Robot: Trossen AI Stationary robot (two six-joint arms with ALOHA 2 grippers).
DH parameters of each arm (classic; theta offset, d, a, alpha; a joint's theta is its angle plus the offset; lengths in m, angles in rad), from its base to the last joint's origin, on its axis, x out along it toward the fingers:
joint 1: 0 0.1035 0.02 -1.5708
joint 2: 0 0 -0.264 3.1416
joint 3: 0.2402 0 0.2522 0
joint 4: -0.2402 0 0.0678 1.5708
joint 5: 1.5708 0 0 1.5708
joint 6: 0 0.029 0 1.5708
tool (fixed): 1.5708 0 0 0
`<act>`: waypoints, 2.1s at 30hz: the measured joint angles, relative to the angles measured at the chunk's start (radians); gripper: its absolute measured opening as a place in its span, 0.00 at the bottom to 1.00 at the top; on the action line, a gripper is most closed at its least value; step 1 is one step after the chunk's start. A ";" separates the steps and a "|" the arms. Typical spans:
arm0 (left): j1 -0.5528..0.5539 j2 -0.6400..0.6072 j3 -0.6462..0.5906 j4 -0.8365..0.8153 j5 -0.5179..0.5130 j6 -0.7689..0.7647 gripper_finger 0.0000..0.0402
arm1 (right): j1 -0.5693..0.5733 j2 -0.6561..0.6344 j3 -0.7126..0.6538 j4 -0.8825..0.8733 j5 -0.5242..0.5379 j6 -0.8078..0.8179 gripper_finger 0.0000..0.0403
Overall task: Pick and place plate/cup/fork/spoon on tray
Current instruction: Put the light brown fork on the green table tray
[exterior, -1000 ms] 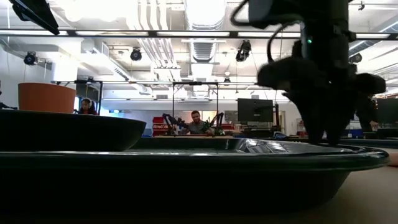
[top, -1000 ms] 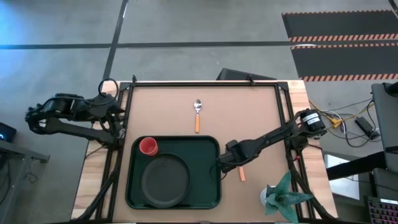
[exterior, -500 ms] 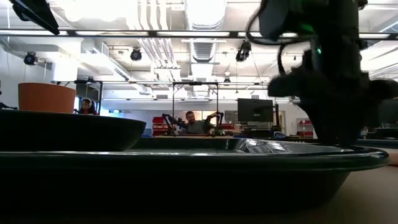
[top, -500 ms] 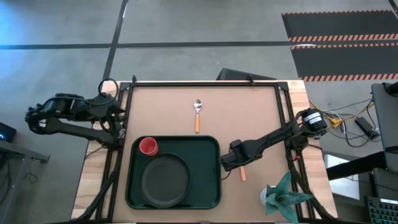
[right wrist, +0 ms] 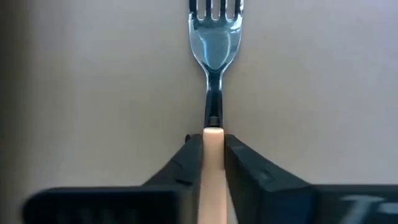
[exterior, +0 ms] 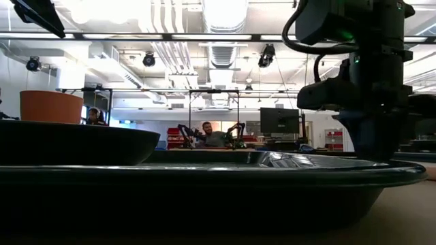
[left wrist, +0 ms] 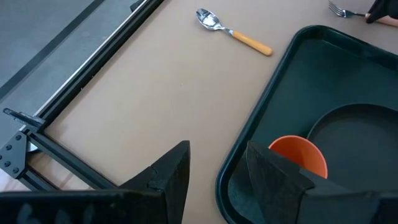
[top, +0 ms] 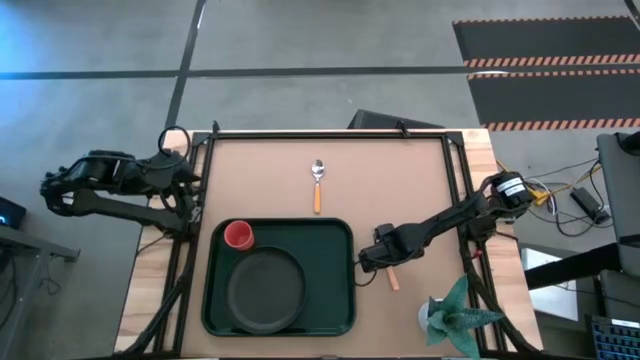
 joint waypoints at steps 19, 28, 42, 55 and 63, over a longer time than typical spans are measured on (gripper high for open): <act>0.000 0.000 0.000 0.000 0.000 -0.002 0.35 | 0.031 -0.039 0.466 -0.263 0.323 -0.025 0.06; 0.000 -0.001 0.000 0.000 0.000 -0.008 0.35 | 0.078 0.132 0.613 -0.228 0.367 0.153 0.06; 0.000 -0.001 0.000 0.000 0.000 -0.008 0.35 | 0.077 0.423 0.830 -0.074 0.240 0.224 0.06; 0.000 -0.002 0.000 -0.002 0.000 0.000 0.35 | 0.081 0.497 0.915 -0.103 0.223 0.246 0.06; 0.000 -0.002 0.000 -0.002 0.000 0.000 0.35 | 0.081 0.513 0.913 -0.110 0.207 0.233 0.06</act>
